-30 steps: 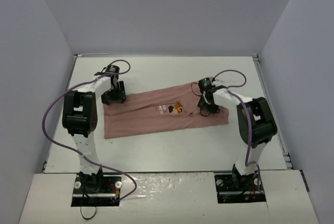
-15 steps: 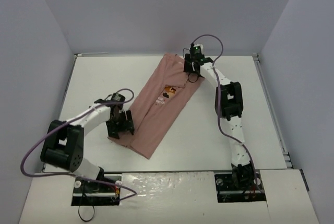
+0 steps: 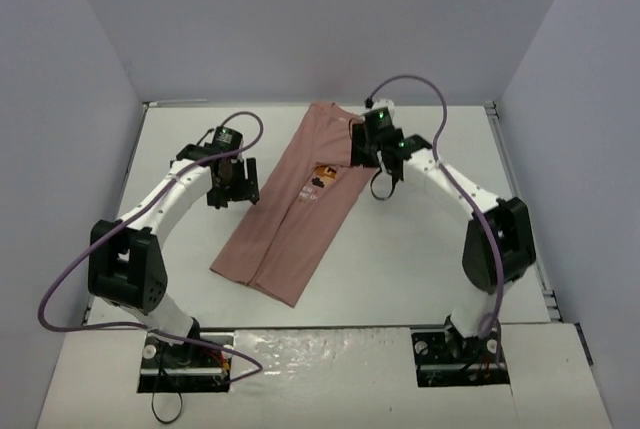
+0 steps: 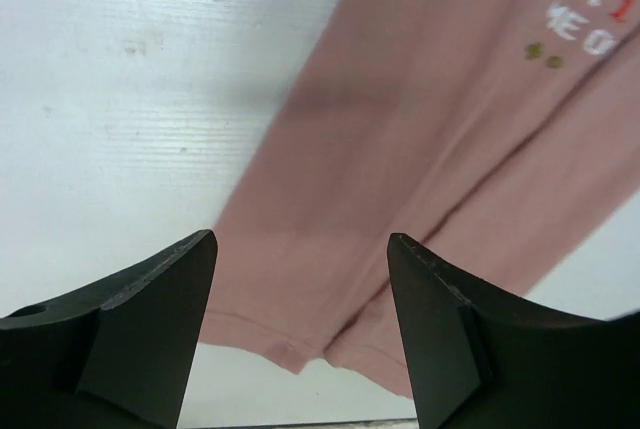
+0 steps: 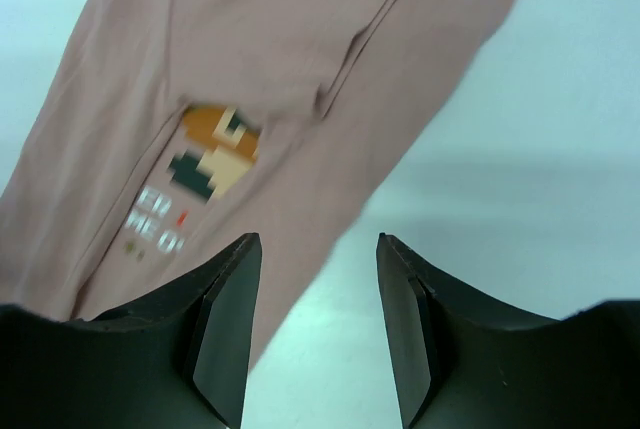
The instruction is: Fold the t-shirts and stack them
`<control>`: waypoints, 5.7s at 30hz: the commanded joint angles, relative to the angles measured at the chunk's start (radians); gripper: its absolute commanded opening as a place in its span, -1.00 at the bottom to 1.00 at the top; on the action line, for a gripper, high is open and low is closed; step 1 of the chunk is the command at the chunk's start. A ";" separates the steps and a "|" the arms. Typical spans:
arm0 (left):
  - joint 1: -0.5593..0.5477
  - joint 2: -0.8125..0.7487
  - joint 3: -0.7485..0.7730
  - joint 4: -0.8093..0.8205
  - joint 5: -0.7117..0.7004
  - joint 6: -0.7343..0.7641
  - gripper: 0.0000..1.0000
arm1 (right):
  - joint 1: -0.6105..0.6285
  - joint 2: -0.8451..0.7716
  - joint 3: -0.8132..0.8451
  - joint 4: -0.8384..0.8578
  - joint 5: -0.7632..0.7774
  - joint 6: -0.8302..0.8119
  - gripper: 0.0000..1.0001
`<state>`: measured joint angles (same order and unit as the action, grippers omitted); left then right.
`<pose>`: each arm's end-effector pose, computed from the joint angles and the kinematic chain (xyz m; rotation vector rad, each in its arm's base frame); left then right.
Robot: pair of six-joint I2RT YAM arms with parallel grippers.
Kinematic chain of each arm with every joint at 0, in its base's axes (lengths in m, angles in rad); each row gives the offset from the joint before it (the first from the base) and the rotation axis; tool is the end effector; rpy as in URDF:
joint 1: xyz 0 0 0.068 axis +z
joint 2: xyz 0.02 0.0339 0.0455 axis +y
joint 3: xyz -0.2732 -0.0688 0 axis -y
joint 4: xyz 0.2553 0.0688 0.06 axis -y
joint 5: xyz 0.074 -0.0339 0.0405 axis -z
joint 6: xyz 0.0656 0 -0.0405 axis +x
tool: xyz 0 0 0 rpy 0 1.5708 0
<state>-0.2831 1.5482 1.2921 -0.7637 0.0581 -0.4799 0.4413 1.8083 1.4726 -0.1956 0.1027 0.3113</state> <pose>0.3341 -0.1012 0.2612 -0.2369 2.6193 -0.3477 0.4235 0.1926 0.2810 -0.0754 2.1165 0.3440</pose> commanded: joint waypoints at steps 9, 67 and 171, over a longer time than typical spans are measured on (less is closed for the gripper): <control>0.013 0.207 -0.044 0.038 -0.035 0.057 0.32 | 0.323 -0.038 -0.298 0.084 0.116 0.303 -0.07; -0.137 -0.100 -0.136 0.019 -0.029 -0.028 0.32 | -0.057 0.556 0.490 -0.049 0.112 0.091 -0.05; -0.415 -0.041 -0.543 0.208 0.144 -0.339 -0.48 | 0.610 -0.408 -0.886 -0.122 0.042 0.801 -0.18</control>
<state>-0.6872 1.4770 0.7914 -0.5817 0.1737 -0.8230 1.0352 1.3708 0.6417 -0.3357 0.1763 1.0395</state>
